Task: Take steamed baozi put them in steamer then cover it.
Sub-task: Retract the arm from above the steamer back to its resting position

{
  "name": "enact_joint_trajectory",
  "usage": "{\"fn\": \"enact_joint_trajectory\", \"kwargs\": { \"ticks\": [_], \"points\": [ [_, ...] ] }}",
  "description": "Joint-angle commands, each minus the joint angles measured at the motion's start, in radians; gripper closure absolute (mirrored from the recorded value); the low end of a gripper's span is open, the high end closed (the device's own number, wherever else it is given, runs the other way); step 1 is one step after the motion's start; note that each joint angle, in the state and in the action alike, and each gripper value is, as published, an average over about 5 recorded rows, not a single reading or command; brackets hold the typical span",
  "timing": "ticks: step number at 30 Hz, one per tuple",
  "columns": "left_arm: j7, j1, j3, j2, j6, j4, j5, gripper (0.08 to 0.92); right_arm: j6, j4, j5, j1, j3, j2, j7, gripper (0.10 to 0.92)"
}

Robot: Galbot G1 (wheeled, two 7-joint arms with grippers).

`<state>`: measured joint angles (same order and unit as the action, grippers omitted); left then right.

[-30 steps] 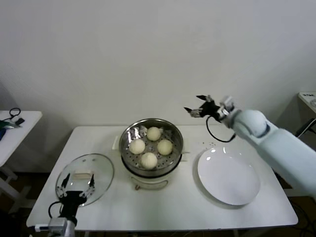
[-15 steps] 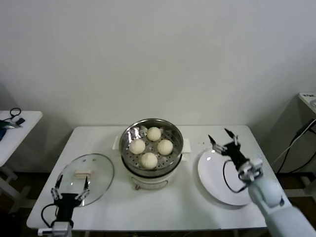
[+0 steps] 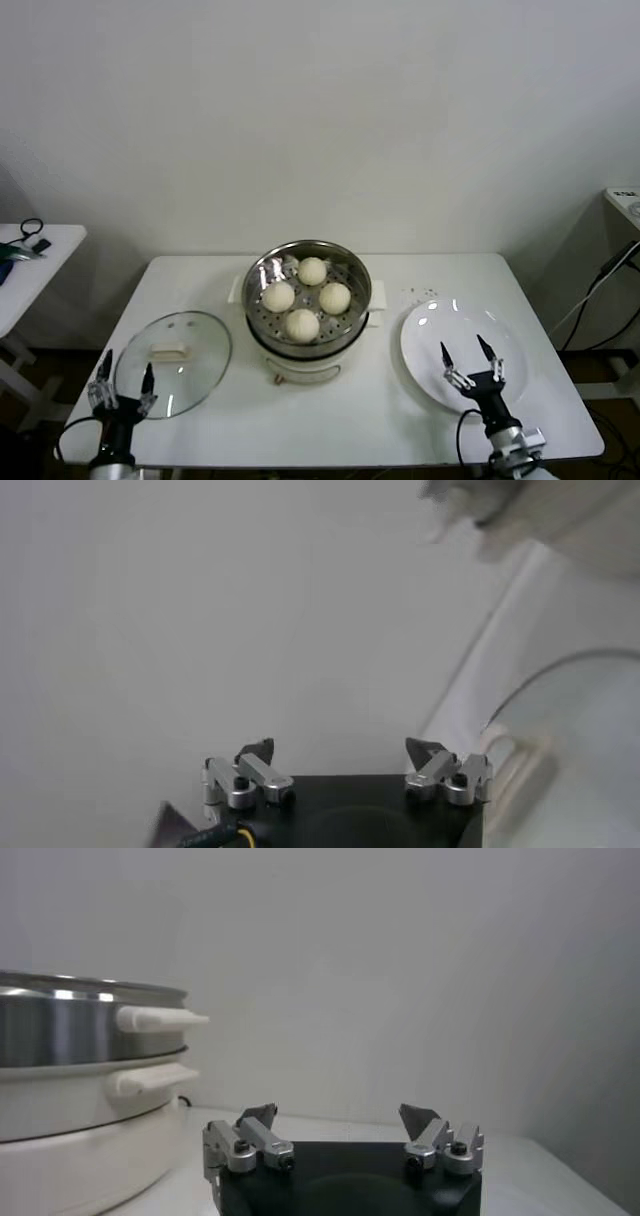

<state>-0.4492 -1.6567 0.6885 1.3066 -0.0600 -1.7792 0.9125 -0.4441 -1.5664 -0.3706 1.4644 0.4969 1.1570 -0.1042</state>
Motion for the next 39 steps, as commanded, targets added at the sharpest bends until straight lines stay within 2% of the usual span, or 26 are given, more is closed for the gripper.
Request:
{"fn": "enact_joint_trajectory", "kwargs": {
  "ticks": [1, 7, 15, 28, 31, 39],
  "points": [
    [-0.105, 0.132, -0.023, -0.019, 0.003, 0.246, 0.442, 0.177, -0.086, 0.011, 0.028, 0.074, 0.036, 0.053, 0.011, 0.203],
    [-0.038, 0.211, -0.038, -0.032, 0.040, 0.333, 0.429, 0.177, -0.086, 0.001, 0.029, 0.088, 0.025, 0.052, 0.019, 0.203],
    [0.009, 0.301, -0.056, -0.056, 0.094, 0.388, 0.387, 0.177, -0.092, -0.005, 0.033, 0.106, 0.022, 0.052, 0.030, 0.203],
    [0.039, 0.395, -0.102, -0.078, 0.129, 0.463, 0.351, 0.179, -0.099, -0.021, 0.039, 0.129, 0.029, 0.054, 0.035, 0.203],
    [0.043, 0.396, -0.108, -0.078, 0.135, 0.470, 0.345, 0.208, -0.103, -0.023, 0.039, 0.130, 0.029, 0.056, 0.037, 0.203],
    [0.039, 0.386, -0.108, -0.071, 0.119, 0.476, 0.345, 0.420, -0.107, -0.016, 0.038, 0.127, 0.027, 0.058, 0.039, 0.203]
  ]
}}
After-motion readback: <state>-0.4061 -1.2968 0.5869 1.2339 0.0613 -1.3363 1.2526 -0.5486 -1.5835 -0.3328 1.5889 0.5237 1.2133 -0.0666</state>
